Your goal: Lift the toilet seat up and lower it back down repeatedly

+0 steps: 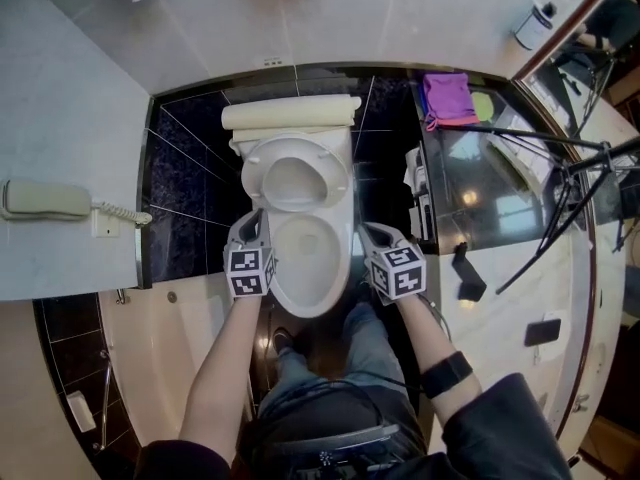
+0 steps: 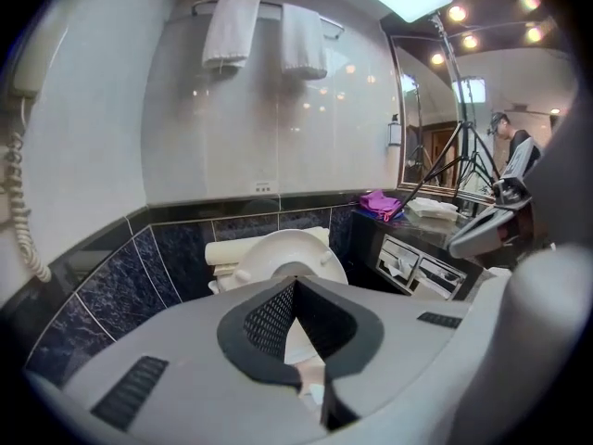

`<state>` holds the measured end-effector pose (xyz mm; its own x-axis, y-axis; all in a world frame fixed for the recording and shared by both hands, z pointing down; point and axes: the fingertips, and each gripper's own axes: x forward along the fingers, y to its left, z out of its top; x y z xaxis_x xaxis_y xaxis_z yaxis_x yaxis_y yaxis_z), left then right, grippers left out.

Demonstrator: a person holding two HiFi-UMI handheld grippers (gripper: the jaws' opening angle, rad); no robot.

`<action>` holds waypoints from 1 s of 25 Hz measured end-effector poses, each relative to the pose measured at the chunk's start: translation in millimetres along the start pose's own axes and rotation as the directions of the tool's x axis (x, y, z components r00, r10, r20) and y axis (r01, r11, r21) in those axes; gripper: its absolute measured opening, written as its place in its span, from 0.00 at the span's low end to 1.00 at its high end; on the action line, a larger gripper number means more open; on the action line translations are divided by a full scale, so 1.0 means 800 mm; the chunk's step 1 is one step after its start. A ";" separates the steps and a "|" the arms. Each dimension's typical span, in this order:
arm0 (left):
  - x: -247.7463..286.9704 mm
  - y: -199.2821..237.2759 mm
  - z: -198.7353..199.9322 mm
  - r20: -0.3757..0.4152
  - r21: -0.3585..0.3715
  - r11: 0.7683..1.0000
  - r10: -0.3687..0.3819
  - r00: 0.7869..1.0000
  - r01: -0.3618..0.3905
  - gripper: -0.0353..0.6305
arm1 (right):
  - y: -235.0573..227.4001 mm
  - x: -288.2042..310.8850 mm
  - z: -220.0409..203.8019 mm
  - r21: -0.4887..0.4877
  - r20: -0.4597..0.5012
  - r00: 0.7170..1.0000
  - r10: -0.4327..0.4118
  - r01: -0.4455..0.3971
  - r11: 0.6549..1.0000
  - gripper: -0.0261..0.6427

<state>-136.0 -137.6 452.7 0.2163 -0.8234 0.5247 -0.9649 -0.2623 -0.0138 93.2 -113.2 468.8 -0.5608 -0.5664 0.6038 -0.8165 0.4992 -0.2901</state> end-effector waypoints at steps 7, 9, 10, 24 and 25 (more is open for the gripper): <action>-0.091 -0.011 0.019 0.033 0.012 0.999 -0.048 0.998 0.047 0.05 | 0.032 -0.044 0.011 -0.074 0.021 0.999 -0.041 0.042 0.996 0.06; -0.116 -0.011 0.021 0.039 0.014 0.998 -0.055 0.998 0.055 0.05 | 0.041 -0.057 0.012 -0.079 0.031 0.998 -0.049 0.052 0.996 0.06; -0.127 -0.010 0.022 0.042 0.014 0.998 -0.058 0.997 0.057 0.05 | 0.045 -0.063 0.014 -0.080 0.038 0.998 -0.053 0.056 0.995 0.06; -0.249 0.021 0.010 0.073 -0.088 0.994 -0.065 0.995 0.072 0.05 | 0.108 -0.133 0.010 -0.115 0.108 0.986 -0.125 0.137 0.984 0.06; -0.254 0.021 0.008 0.075 -0.092 0.993 -0.067 0.995 0.074 0.05 | 0.109 -0.138 0.006 -0.113 0.110 0.985 -0.132 0.145 0.983 0.06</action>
<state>-195.0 21.9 340.4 0.2915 -0.8394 0.4588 -0.9558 -0.2754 0.1034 83.4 -10.5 373.0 -0.4594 -0.6960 0.5518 -0.8683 0.4829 -0.1138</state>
